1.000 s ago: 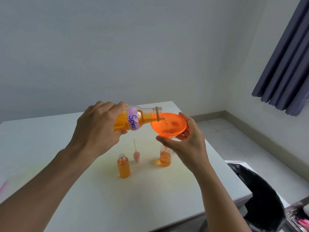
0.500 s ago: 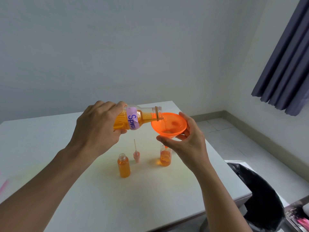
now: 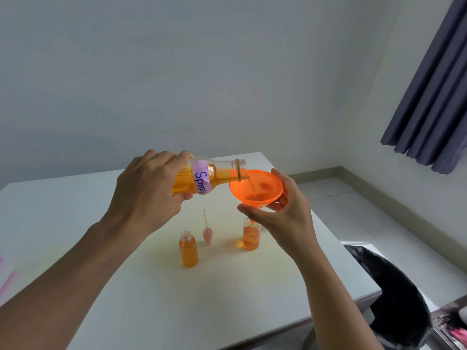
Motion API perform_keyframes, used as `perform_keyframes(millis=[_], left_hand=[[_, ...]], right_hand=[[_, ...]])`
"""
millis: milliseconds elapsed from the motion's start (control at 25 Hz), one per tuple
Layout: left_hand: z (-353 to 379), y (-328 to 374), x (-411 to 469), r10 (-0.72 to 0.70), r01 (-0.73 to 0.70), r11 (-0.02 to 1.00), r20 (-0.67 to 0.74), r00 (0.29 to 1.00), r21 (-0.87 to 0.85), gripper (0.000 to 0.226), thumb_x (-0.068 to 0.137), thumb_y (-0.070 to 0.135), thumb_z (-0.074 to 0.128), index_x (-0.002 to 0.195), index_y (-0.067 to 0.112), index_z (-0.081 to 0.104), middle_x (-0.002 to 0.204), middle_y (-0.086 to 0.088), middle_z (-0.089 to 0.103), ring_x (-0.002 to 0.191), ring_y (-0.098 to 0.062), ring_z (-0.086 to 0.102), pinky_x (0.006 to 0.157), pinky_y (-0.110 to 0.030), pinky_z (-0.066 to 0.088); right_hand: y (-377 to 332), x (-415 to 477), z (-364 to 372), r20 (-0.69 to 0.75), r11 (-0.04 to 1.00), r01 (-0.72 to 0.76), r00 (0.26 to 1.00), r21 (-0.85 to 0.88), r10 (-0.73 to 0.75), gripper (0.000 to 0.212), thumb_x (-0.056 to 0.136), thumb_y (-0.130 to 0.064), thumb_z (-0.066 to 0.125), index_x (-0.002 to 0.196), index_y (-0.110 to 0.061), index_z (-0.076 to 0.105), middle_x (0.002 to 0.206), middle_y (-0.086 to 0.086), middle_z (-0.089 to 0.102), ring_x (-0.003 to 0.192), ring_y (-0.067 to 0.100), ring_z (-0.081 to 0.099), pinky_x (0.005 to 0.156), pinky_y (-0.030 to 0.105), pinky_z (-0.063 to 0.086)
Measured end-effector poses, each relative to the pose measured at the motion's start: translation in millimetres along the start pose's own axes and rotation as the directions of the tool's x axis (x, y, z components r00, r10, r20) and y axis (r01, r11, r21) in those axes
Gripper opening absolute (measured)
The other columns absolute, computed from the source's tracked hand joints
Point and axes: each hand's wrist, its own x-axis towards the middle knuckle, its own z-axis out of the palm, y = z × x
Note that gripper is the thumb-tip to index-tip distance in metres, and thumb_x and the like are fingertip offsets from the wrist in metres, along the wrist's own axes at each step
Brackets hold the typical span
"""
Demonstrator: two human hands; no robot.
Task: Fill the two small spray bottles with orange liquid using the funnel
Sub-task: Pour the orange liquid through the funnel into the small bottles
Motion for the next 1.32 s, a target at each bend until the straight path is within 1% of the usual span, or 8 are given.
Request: perform_keyframes(millis=[320,480,680,920,1160,1320], left_hand=[[-0.5,-1.1,-0.5,0.001,-0.001,1.0,0.005,1.0,0.001,0.075,0.058,0.032,0.093,0.124,0.017,0.06,0.1,-0.004,0.069,0.087,-0.031,0.059,0.068,-0.037,0.051],[-1.0,-2.1,-0.9,0.002,-0.002,1.0,0.002,1.0,0.001,0.075,0.058,0.031,0.093,0.123,0.016,0.06,0.099,-0.005,0.069,0.087,-0.032,0.06,0.068,-0.037,0.051],[-2.1,-2.6,-0.6,-0.005,0.005,1.0,0.001,1.0,-0.009,0.073,0.059,0.031,0.092,0.123,0.018,0.06,0.1,-0.003,0.069,0.089,-0.031,0.059,0.07,-0.038,0.05],[-2.4,-4.2,-1.6,-0.004,0.004,1.0,0.001,1.0,-0.009,0.074,0.06,0.031,0.092,0.125,0.016,0.059,0.101,-0.005,0.069,0.089,-0.031,0.059,0.07,-0.038,0.051],[-1.0,-3.0,-2.4,-0.018,0.019,1.0,0.008,1.0,-0.024,0.073,0.06,0.032,0.092,0.125,0.018,0.059,0.102,-0.003,0.068,0.091,-0.03,0.059,0.07,-0.036,0.05],[-0.1,-2.0,-2.7,-0.031,0.031,0.999,0.015,0.999,-0.034,0.072,0.063,0.034,0.09,0.126,0.02,0.058,0.104,-0.002,0.068,0.093,-0.028,0.058,0.071,-0.035,0.048]], right_hand=[[-0.4,0.4,0.0,-0.003,1.0,0.002,1.0,-0.011,-0.002,0.103,0.058,-0.038,0.098,0.146,-0.036,0.045,0.128,-0.011,0.057,0.1,0.002,0.066,0.077,0.014,0.053],[0.9,1.2,0.2,-0.008,1.0,-0.004,1.0,-0.001,0.004,0.104,0.057,-0.038,0.098,0.146,-0.035,0.045,0.13,-0.008,0.059,0.103,0.006,0.068,0.082,0.019,0.057],[0.1,1.0,0.3,-0.004,1.0,-0.009,1.0,0.011,0.009,0.103,0.058,-0.037,0.098,0.146,-0.036,0.045,0.129,-0.01,0.059,0.102,0.003,0.068,0.081,0.018,0.056],[-0.1,0.9,0.3,-0.004,1.0,-0.013,1.0,0.006,0.013,0.104,0.058,-0.038,0.098,0.146,-0.036,0.045,0.13,-0.008,0.059,0.104,0.008,0.068,0.083,0.021,0.057],[-0.3,1.2,0.4,-0.006,1.0,-0.013,1.0,0.007,0.013,0.103,0.058,-0.038,0.098,0.146,-0.036,0.044,0.131,-0.008,0.059,0.104,0.007,0.068,0.083,0.022,0.058],[0.0,1.7,-0.2,-0.012,1.0,-0.017,1.0,0.011,0.017,0.104,0.058,-0.039,0.098,0.147,-0.036,0.044,0.132,-0.006,0.059,0.105,0.011,0.069,0.086,0.028,0.06]])
